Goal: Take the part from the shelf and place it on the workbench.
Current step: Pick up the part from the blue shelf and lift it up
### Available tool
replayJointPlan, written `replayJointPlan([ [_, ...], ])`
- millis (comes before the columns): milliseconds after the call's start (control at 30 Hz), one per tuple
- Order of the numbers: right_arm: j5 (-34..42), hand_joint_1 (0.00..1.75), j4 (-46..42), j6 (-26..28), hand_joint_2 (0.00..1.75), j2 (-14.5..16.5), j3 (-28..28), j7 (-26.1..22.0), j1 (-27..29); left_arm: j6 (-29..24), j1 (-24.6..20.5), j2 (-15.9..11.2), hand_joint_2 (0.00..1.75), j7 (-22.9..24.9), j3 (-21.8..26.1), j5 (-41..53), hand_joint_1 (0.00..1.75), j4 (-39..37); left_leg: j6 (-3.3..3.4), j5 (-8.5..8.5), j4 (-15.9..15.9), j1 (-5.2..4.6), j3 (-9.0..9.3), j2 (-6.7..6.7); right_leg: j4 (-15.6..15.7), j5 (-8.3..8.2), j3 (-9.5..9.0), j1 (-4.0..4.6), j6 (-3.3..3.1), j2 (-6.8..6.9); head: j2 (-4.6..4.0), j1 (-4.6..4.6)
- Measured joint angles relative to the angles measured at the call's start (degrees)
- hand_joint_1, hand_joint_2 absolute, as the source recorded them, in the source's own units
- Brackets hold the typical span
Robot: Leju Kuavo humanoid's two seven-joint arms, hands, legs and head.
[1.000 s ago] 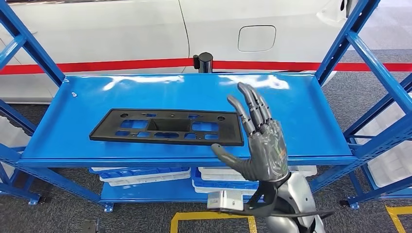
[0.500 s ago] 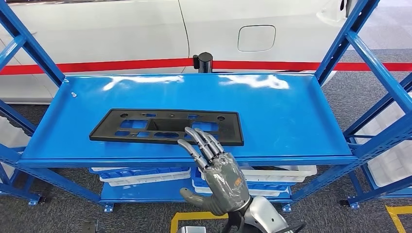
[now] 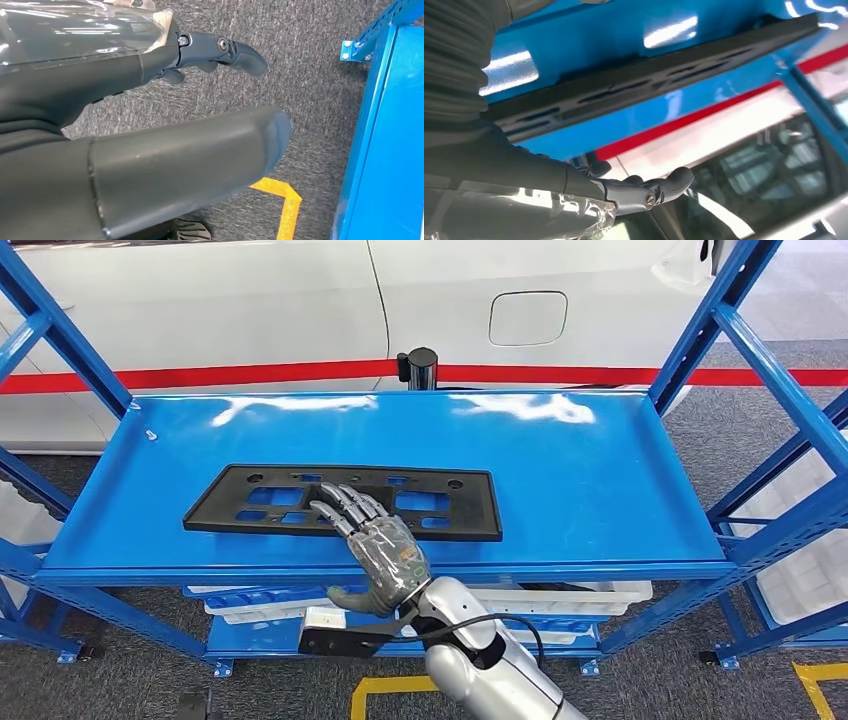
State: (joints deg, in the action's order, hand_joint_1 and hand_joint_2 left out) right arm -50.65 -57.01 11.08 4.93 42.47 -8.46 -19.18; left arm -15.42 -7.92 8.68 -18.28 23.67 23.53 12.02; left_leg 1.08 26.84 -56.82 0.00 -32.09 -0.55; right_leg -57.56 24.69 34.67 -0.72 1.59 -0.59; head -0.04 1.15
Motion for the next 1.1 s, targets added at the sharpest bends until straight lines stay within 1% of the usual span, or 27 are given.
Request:
replayJointPlan([
  [167,-0.47,0.00,11.36,3.78,1.75,2.55,-0.76,0.56,-4.69,-0.61,-0.10,0.08,0.00,0.96,0.41,0.95,0.00,0.00,0.00,0.01,0.00,-0.01,-0.01,0.00,0.01,0.00,0.00,-0.01,0.00,0.00,0.00,0.01],
  [333,-1.63,0.00,19.58,5.93,1.75,4.46,-2.03,0.91,-8.32,-1.27,-0.08,0.04,0.00,1.07,1.46,0.65,0.00,-0.02,0.00,0.01,0.00,0.00,0.00,0.01,0.01,0.00,0.00,-0.01,0.00,0.00,0.00,0.00],
  [467,-5.40,0.00,24.38,10.78,1.75,5.53,-2.73,2.73,-10.23,-1.41,-0.07,0.03,0.00,1.06,2.21,1.28,0.00,-0.02,0.00,0.01,-0.01,0.00,0.00,-0.01,0.01,0.00,0.00,0.00,0.00,0.00,0.00,0.00],
  [667,-13.38,0.00,28.17,19.12,1.75,5.77,-2.72,7.77,-11.00,-1.75,-0.09,-0.01,0.00,1.42,2.84,2.68,0.00,-0.02,0.00,0.01,-0.01,0.00,-0.01,0.00,0.01,0.00,0.01,0.00,0.00,0.00,0.00,0.00],
  [833,-23.29,0.01,29.51,24.77,1.75,5.63,-1.46,15.10,-11.26,-2.55,-0.10,-0.02,0.00,1.96,3.00,3.53,0.00,-0.02,0.00,0.01,-0.01,-0.01,-0.01,0.01,0.01,0.00,0.01,-0.01,0.00,0.00,0.00,0.01],
  [867,-26.26,0.37,29.65,25.64,1.75,5.58,-0.92,17.19,-11.33,-2.71,-0.11,-0.03,0.00,2.07,3.02,3.72,0.00,-0.02,0.00,0.01,-0.01,-0.01,-0.01,0.01,0.02,0.00,0.01,-0.01,0.00,0.00,0.00,0.01],
  [967,-35.22,1.63,29.78,27.11,1.75,5.46,1.24,24.43,-11.54,-2.97,-0.14,-0.01,0.00,2.47,3.06,4.25,0.00,-0.03,0.00,0.02,-0.01,0.00,-0.01,0.01,0.02,0.00,0.01,0.00,0.00,0.00,0.00,0.00],
  [1000,-36.49,1.71,29.78,27.19,1.75,5.46,2.19,26.49,-11.62,-3.03,-0.15,-0.01,0.00,2.60,3.09,4.30,0.00,-0.03,0.00,0.02,-0.01,0.00,-0.01,0.01,0.02,0.00,0.01,0.00,0.00,0.00,0.00,0.00],
  [1100,-36.73,1.75,29.77,26.92,1.75,5.47,5.90,30.51,-12.15,-3.19,-0.19,0.00,0.00,2.84,3.42,4.31,0.00,-0.04,0.00,0.01,-0.01,0.00,0.00,0.01,0.01,0.00,0.01,0.00,0.00,-0.03,0.00,0.01],
])
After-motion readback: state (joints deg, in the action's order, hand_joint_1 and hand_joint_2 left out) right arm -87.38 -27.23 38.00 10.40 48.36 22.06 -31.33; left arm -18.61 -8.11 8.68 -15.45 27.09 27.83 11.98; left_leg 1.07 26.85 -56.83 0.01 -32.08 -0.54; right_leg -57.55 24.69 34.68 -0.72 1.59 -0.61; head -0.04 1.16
